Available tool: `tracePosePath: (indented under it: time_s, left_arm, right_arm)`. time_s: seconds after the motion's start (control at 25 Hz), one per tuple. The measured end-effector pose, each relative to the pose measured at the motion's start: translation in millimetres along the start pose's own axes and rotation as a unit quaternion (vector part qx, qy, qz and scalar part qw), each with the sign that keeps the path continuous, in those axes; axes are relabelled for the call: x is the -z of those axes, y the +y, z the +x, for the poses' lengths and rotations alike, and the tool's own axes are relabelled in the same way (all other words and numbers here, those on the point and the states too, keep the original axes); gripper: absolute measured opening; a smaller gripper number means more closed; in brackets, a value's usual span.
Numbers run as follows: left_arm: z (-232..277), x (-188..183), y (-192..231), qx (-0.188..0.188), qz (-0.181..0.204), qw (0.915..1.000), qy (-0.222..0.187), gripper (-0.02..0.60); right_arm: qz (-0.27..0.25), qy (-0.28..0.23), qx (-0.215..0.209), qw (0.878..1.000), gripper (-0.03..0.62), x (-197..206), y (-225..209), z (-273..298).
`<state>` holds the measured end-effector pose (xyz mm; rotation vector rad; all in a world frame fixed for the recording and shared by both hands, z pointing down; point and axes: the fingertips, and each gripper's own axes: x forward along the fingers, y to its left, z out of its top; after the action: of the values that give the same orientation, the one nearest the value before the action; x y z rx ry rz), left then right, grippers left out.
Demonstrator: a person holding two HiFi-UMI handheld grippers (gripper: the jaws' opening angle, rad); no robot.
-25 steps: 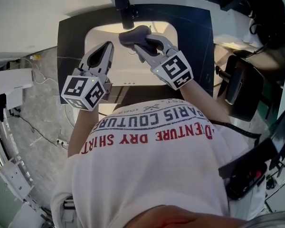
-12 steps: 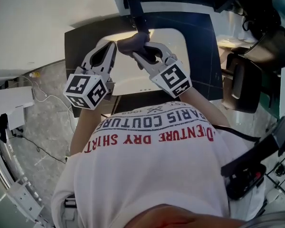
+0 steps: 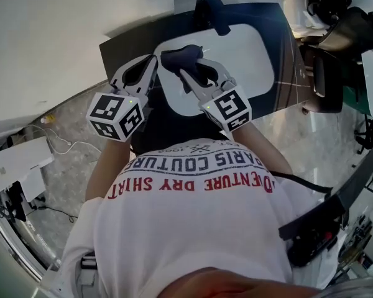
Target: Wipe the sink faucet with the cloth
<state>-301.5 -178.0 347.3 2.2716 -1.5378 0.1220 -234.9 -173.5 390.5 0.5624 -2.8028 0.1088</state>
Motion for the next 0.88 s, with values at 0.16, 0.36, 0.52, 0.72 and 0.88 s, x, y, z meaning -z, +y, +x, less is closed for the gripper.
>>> tracePosePath:
  time_s: [0.16,0.36,0.52,0.72,0.88]
  left_arm:
    - [1.7,-1.0,-0.1,0.021,0.004,0.9998,0.007,0.002]
    - [24.5,-4.2,-5.1,0.037,0.006,0.9992,0.014,0.002]
    - [30.1,-0.6,0.2,0.047,0.009,0.9986,0.021,0.001]
    - [27.5,1.5,13.6,0.058,0.008,0.9981,0.021,0.002]
    - [25.9,-2.7,20.5,0.069,0.003,0.9975,0.013,0.002]
  right_arm:
    - [-0.004,-0.004,0.025,1.000,0.072,-7.2,2.2,-3.1]
    - [0.000,-0.003,0.049,0.999,0.072,-5.4,-24.3,-0.7]
    - [0.002,0.007,0.071,0.997,0.072,1.8,-37.4,4.7]
    - [-0.023,-0.008,0.136,0.990,0.072,-17.0,-61.3,24.9]
    - [-0.021,-0.034,0.185,0.982,0.072,-44.5,-85.9,41.5]
